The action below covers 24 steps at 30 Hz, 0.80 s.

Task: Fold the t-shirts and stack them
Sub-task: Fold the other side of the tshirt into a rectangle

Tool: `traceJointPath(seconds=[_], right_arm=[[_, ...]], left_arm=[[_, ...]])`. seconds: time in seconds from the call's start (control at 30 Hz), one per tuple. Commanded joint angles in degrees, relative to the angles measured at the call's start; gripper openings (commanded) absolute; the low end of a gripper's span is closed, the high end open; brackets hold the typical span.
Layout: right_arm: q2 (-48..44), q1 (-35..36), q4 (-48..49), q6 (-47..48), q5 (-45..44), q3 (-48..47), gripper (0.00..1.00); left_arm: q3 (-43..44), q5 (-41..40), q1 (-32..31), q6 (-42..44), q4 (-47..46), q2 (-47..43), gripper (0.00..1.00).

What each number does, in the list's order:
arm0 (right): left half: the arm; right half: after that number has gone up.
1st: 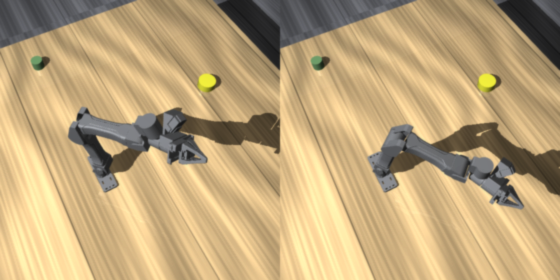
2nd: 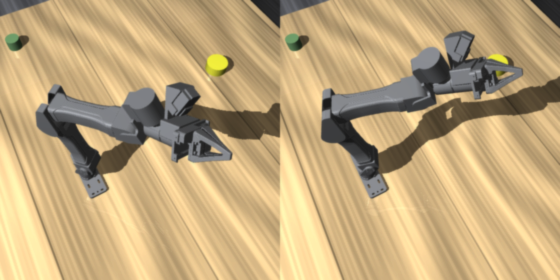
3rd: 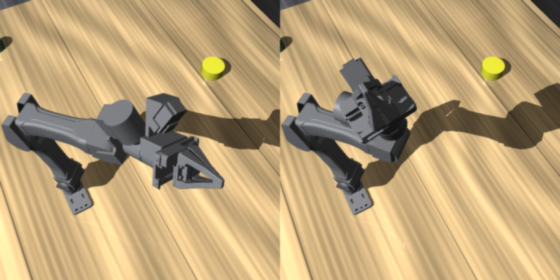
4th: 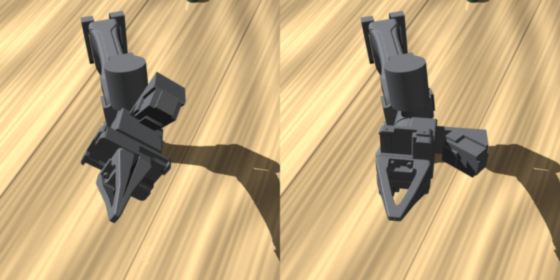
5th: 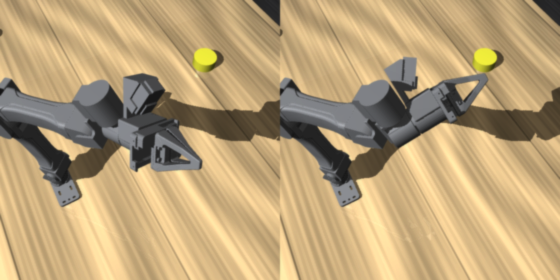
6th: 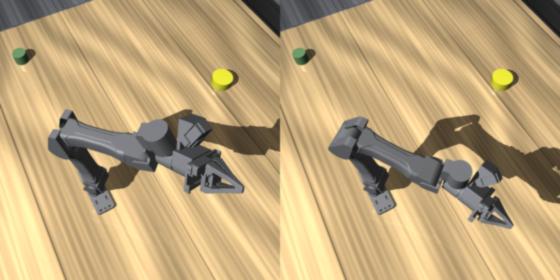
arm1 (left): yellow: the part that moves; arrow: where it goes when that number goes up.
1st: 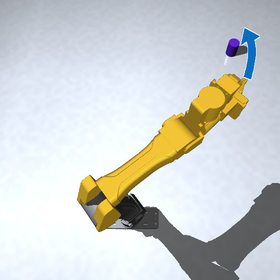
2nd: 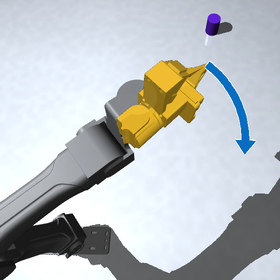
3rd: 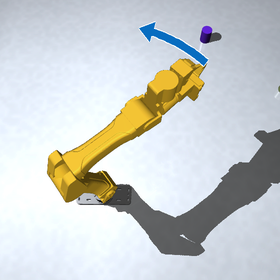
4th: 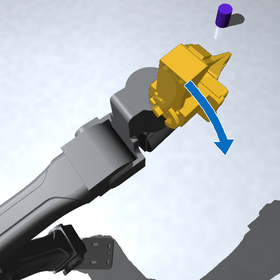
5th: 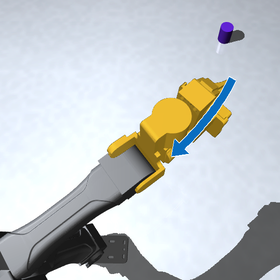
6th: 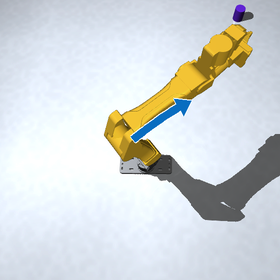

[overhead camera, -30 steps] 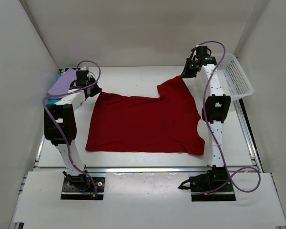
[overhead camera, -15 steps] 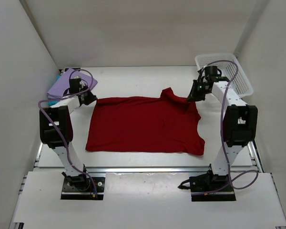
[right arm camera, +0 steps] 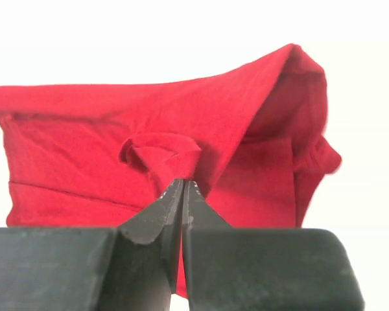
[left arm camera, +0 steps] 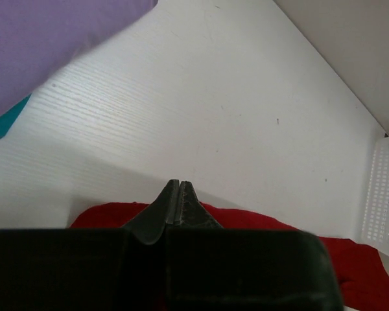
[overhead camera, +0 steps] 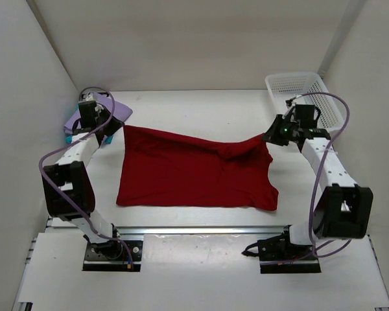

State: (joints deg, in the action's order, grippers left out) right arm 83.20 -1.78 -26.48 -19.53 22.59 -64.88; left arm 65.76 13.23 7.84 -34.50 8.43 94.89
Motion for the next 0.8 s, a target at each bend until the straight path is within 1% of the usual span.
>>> traceJointPath(seconds=[0.0, 0.13, 0.2, 0.3, 0.4, 0.53, 0.67, 0.77], right_arm=[[-6.3, -1.6, 3.3, -1.3, 1.5, 4.4, 0.0], [-11.6, -3.0, 2.8, -0.3, 2.8, 8.3, 0.0], [-13.3, -3.7, 1.6, 0.1, 3.6, 8.4, 0.0], [-17.5, -2.6, 0.7, 0.4, 2.8, 10.5, 0.0], [-21.0, -2.8, -0.1, 0.1, 2.3, 15.5, 0.0], [-24.6, -5.0, 0.8, -0.2, 3.9, 21.4, 0.0], [-29.4, -5.3, 0.5, -1.2, 4.0, 26.6, 0.0], [-31.9, -6.1, -0.2, -1.2, 2.5, 29.2, 0.0]], left_arm=[[-3.1, 1.9, 1.0, -0.8, -1.1, -5.5, 0.0], [-6.0, 3.3, 2.4, -1.5, -1.4, -8.5, 0.0], [-6.4, 3.6, 2.9, -1.7, -1.0, -9.3, 0.0], [-9.0, 4.1, 3.8, -2.2, -1.9, -12.1, 0.0], [-12.2, 4.3, 4.2, -2.1, -1.9, -14.6, 0.0], [-16.5, 4.9, 5.6, -2.2, -2.1, -15.8, 0.0], [-18.3, 2.7, 6.0, -1.0, -0.4, -16.3, 0.0], [-21.3, 1.8, 6.7, -0.8, -1.2, -17.1, 0.0]])
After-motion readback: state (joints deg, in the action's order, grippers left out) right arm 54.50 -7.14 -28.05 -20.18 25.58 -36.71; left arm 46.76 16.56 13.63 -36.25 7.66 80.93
